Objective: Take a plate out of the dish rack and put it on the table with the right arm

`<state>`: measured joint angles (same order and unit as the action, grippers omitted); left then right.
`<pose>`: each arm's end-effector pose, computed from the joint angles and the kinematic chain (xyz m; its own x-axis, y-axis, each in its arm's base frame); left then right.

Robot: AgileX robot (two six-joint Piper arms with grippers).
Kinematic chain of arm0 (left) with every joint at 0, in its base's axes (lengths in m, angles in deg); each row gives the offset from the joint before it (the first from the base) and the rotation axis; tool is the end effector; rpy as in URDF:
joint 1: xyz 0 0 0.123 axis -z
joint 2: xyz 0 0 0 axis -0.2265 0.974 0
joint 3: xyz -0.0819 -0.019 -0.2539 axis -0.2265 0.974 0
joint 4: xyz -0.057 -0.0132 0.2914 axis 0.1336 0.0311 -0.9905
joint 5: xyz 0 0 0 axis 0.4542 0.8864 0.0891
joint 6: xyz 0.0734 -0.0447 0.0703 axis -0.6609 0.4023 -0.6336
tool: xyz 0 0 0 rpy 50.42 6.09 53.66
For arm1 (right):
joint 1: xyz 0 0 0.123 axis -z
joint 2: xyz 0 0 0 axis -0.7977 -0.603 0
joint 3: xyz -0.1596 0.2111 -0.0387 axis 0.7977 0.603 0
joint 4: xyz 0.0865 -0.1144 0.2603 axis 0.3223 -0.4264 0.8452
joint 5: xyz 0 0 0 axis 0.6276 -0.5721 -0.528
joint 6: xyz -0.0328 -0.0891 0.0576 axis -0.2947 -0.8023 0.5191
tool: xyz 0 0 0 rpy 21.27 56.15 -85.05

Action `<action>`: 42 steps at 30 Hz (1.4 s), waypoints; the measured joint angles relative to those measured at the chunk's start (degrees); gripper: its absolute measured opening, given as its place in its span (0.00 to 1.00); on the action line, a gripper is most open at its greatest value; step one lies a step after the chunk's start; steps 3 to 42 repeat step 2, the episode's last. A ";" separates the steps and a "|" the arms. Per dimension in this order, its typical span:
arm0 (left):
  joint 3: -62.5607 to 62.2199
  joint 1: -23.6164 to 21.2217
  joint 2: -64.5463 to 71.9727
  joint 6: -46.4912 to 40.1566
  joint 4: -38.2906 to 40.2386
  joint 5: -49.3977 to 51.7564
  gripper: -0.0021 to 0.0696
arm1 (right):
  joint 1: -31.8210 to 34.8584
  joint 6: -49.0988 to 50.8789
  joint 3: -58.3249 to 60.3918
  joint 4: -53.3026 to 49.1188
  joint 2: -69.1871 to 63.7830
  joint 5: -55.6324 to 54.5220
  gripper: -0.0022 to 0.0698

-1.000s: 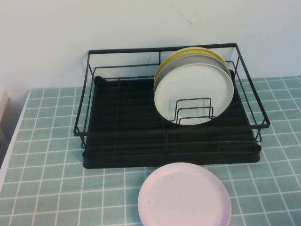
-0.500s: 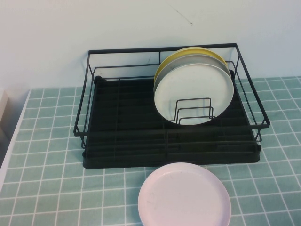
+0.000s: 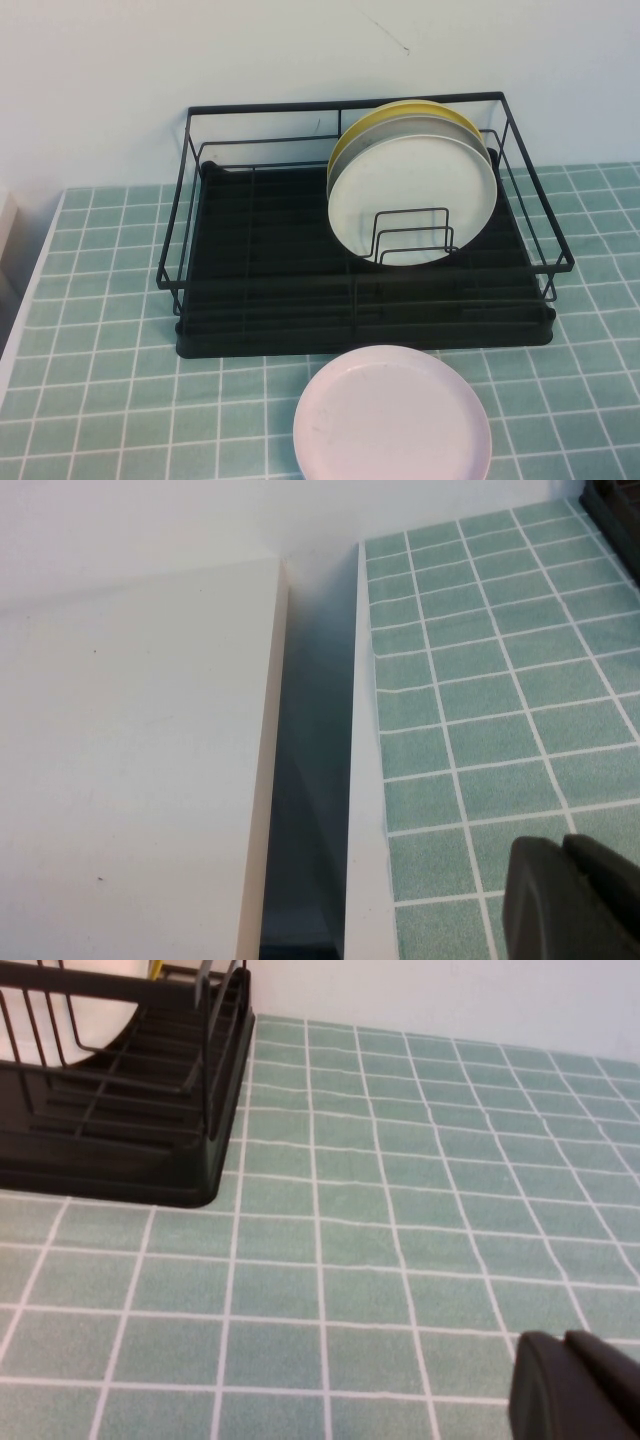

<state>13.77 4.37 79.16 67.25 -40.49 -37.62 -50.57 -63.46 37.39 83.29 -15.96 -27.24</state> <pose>0.1350 0.0208 0.1746 -0.2574 0.1058 -0.9605 -0.1158 0.9834 0.1394 0.1365 -0.0042 0.1699 -0.2615 -0.1547 -0.9527 -0.0152 0.9876 -0.1562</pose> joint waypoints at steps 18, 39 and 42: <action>0.00 0.00 0.00 0.00 0.00 0.00 0.02 | 0.00 0.00 0.00 0.00 0.00 0.10 0.03; 0.00 0.00 0.00 0.00 0.00 0.00 0.02 | 0.00 0.00 0.00 0.00 0.00 0.10 0.03; 0.00 0.00 0.00 0.00 0.00 0.00 0.02 | 0.00 0.00 0.00 0.00 0.00 0.10 0.03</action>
